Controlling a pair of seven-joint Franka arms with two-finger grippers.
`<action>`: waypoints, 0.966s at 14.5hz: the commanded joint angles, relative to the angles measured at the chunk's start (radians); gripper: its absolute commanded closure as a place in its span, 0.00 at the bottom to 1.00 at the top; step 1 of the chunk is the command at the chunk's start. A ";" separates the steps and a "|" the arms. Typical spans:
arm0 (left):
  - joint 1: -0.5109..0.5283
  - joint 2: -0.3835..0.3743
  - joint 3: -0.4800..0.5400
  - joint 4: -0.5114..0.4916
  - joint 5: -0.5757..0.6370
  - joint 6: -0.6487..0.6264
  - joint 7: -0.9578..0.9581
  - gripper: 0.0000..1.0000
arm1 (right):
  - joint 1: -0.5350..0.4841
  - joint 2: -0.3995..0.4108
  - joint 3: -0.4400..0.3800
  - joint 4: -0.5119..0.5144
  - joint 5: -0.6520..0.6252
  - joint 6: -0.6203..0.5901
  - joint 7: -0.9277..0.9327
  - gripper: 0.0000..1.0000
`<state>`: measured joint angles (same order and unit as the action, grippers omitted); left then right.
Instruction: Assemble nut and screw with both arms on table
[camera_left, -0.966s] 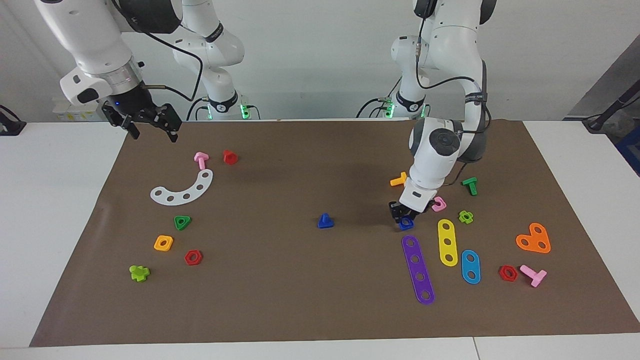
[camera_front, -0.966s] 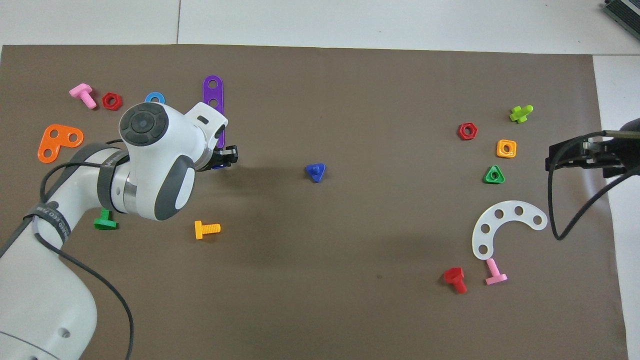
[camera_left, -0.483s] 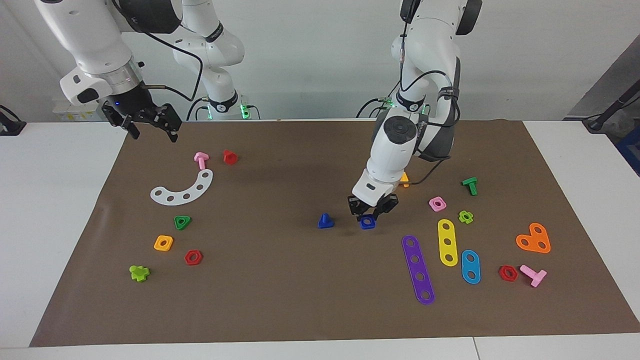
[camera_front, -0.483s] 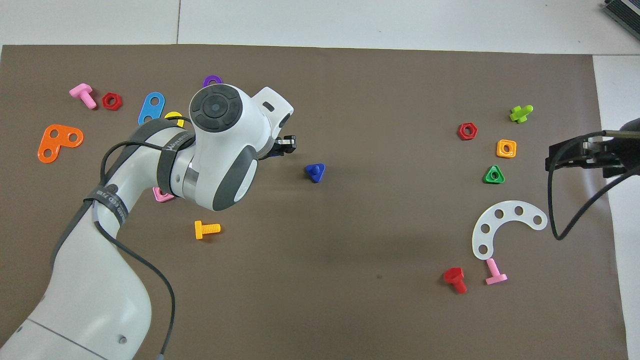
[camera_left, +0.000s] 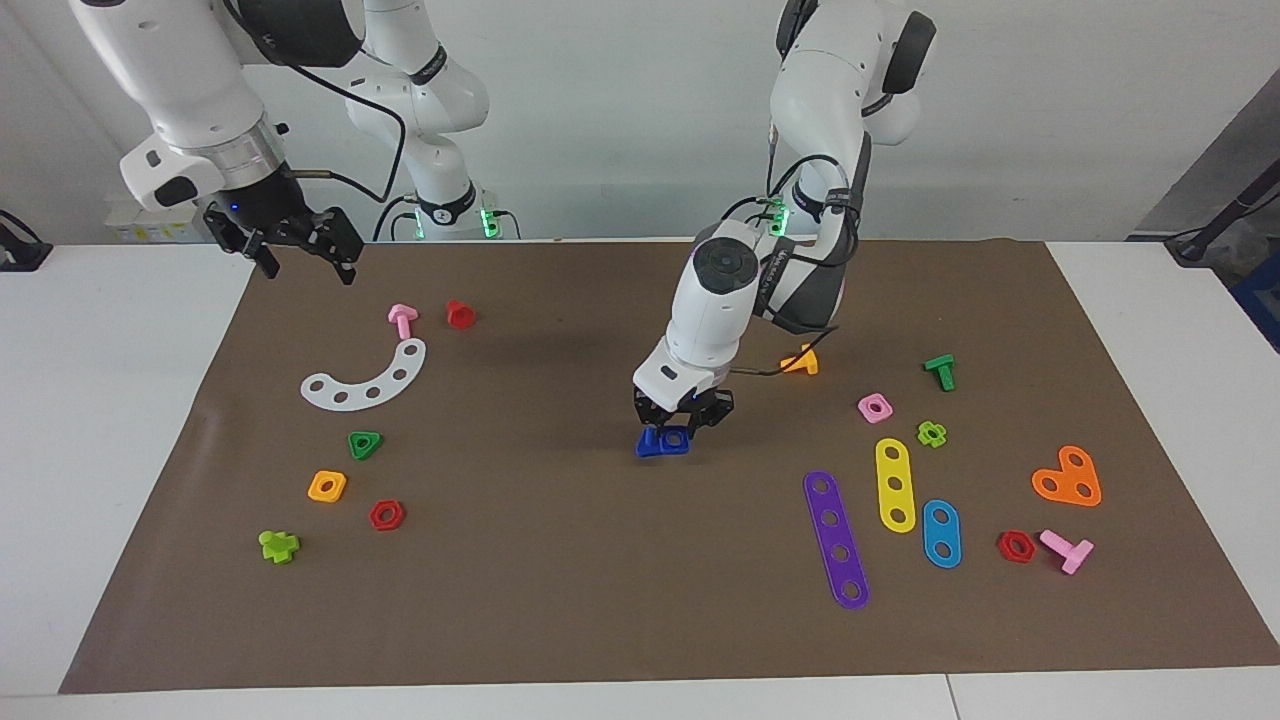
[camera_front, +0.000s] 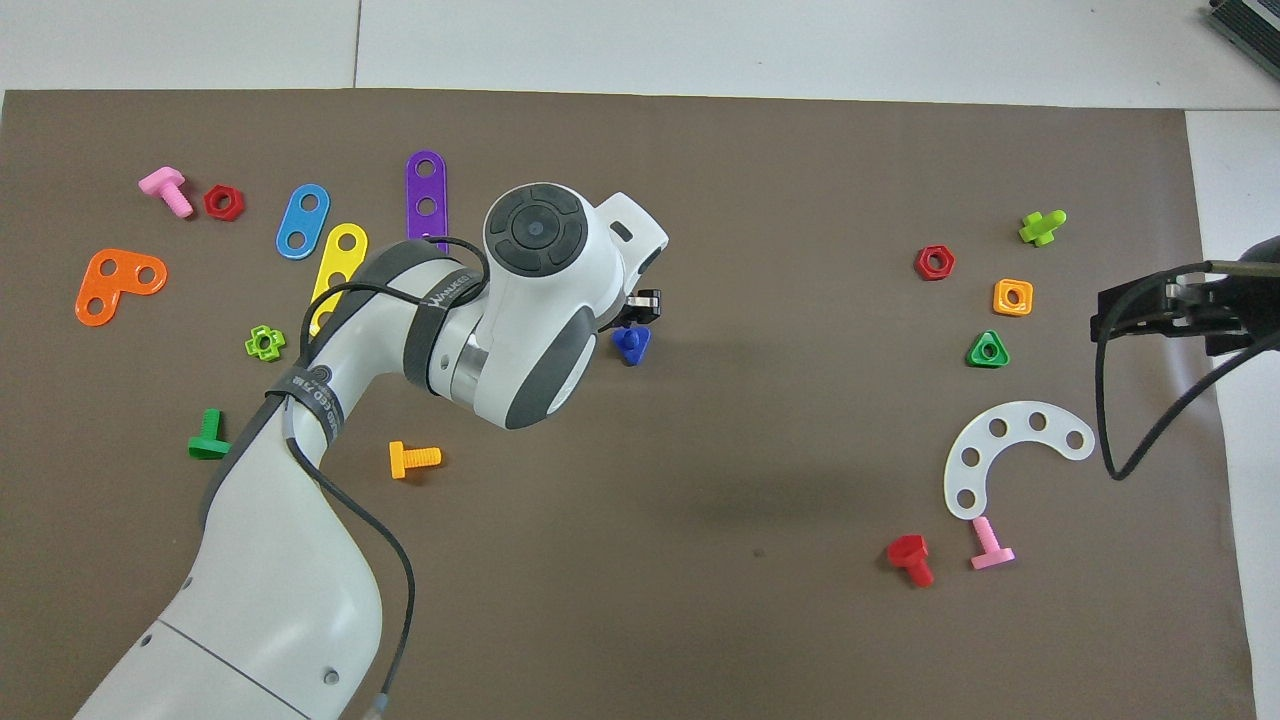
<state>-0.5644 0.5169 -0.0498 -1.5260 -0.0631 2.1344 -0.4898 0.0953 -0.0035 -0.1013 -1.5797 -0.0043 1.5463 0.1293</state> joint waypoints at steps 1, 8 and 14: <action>-0.028 0.015 0.018 0.032 -0.024 -0.030 -0.009 0.90 | -0.009 -0.018 0.006 -0.016 0.018 -0.008 -0.019 0.00; -0.041 0.012 0.018 0.014 -0.023 -0.027 -0.010 0.90 | -0.009 -0.018 0.006 -0.016 0.017 -0.008 -0.019 0.00; -0.046 0.012 0.019 0.004 -0.021 -0.016 -0.010 0.90 | -0.009 -0.018 0.006 -0.016 0.017 -0.008 -0.019 0.00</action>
<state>-0.5897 0.5273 -0.0500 -1.5249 -0.0665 2.1237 -0.4928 0.0953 -0.0035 -0.1013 -1.5797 -0.0042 1.5463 0.1293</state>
